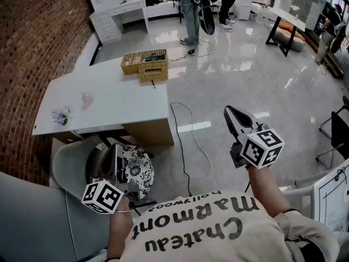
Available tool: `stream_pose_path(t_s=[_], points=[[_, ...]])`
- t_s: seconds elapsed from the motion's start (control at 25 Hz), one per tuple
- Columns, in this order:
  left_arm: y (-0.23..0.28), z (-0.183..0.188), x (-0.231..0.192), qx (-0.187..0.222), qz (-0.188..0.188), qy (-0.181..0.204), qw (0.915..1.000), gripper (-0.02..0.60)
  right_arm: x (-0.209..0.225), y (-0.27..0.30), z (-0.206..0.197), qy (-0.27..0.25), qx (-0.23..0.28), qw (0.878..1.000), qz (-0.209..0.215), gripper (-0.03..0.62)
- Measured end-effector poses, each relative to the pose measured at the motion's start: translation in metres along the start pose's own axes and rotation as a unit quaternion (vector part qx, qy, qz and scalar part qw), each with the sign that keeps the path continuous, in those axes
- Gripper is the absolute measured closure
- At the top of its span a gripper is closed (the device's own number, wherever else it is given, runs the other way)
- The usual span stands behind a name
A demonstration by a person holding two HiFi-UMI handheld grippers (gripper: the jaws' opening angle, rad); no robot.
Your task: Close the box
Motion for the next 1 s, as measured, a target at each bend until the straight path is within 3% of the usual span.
stream_pose_path(t_s=[0.16,0.36,0.56,1.0], points=[[0.007,0.009,-0.015,0.003,-0.008,-0.002,1.0000,0.580,-0.011,0.017,-0.003,-0.008,0.003,1.000,0.007,0.591],[0.010,0.019,-0.037,0.003,-0.024,-0.001,0.9997,0.580,-0.031,0.033,-0.009,0.029,0.031,0.999,0.032,0.591],[0.010,0.019,-0.061,-0.003,-0.020,0.021,0.9996,0.580,-0.042,0.043,-0.033,0.023,0.001,1.000,-0.002,0.591],[0.004,0.004,-0.107,-0.012,-0.003,-0.024,0.9996,0.580,-0.053,0.087,-0.064,0.067,-0.042,0.997,-0.001,0.591]])
Point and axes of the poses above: the fingertips, and each gripper's own axes: y forward along the fingers, x to its right, z out of its top, the point moved 2 cm from there along -y, backward along the fingers, and after that the axes turned 3 degrees about z, right-handed, at the moved point
